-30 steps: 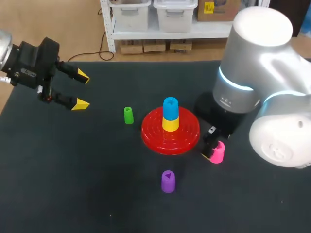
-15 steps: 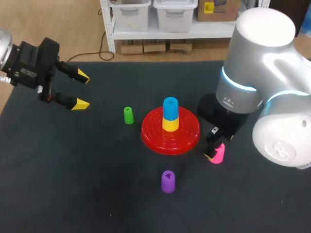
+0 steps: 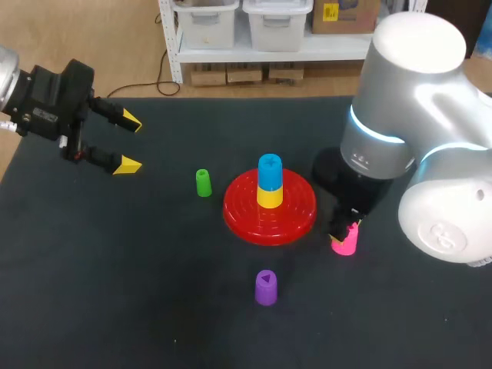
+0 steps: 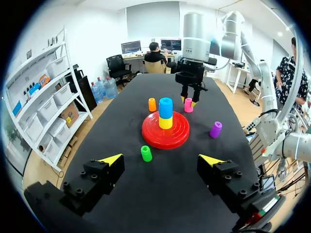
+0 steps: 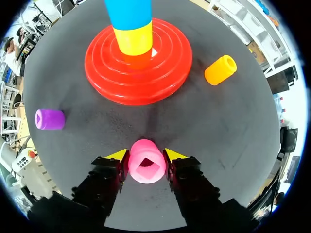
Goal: Pick up and stack the cylinders on the red base in this order: pink,purple,orange,green
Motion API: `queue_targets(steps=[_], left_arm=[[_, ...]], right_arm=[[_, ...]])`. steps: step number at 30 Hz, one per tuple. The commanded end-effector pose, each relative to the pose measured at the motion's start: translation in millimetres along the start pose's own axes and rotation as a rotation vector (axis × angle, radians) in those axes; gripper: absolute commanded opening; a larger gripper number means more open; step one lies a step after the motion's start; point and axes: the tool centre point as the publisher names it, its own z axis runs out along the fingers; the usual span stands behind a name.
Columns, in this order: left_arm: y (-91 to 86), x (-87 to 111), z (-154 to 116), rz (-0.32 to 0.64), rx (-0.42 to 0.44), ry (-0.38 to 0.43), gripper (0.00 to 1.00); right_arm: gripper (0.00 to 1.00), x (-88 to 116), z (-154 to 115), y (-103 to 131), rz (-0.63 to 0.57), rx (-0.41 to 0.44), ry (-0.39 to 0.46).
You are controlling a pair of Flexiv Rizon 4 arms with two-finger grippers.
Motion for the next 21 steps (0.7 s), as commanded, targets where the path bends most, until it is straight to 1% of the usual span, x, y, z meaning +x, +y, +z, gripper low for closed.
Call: queue_targets(steps=[1, 2, 4, 7, 8, 9, 10, 14, 17, 18, 19, 21], left_arm=[[-0.8, 0.8, 0.2, 0.001, -0.003, -0.001, 1.00], [-0.8, 0.8, 0.2, 0.001, -0.003, -0.001, 1.00], [-0.8, 0.8, 0.2, 0.001, -0.003, -0.001, 1.00], [-0.8, 0.8, 0.2, 0.001, -0.003, -0.001, 1.00], [-0.8, 0.8, 0.2, 0.001, -0.003, -0.001, 1.00], [-0.8, 0.8, 0.2, 0.001, -0.003, -0.001, 1.00], [-0.8, 0.8, 0.2, 0.001, -0.003, -0.001, 1.00], [-0.8, 0.8, 0.2, 0.001, -0.003, -0.001, 1.00], [-0.8, 0.8, 0.2, 0.001, -0.003, -0.001, 1.00], [-0.8, 0.8, 0.2, 0.001, -0.003, -0.001, 1.00], [-0.8, 0.8, 0.2, 0.001, -0.003, -0.001, 1.00], [-0.8, 0.8, 0.2, 0.001, -0.003, -0.001, 1.00]], right_arm=[[0.00, -1.3, -1.4, 0.1, -0.009, -0.002, -0.010], [0.00, -2.9, -3.6, -0.3, -0.020, 0.004, -0.020], [0.00, -4.4, -17.9, 0.4, -0.031, 0.015, -0.044], [0.00, -11.7, -43.5, -2.4, -0.062, 0.040, -0.091], [0.00, -15.2, -52.6, -3.6, -0.072, 0.037, -0.098], [0.00, -19.9, -62.8, -5.2, -0.076, 0.024, -0.097], [0.00, -25.2, -74.4, -7.1, -0.079, 0.023, -0.119], [0.00, -50.2, -118.9, -13.0, -0.131, 0.071, -0.179], [0.00, -65.2, -138.7, -13.6, -0.157, 0.081, -0.206], [0.00, -72.6, -146.8, -13.3, -0.174, 0.097, -0.211], [0.00, -78.7, -152.3, -13.4, -0.180, 0.104, -0.224], [0.00, -88.9, -159.0, -13.1, -0.201, 0.118, -0.223]])
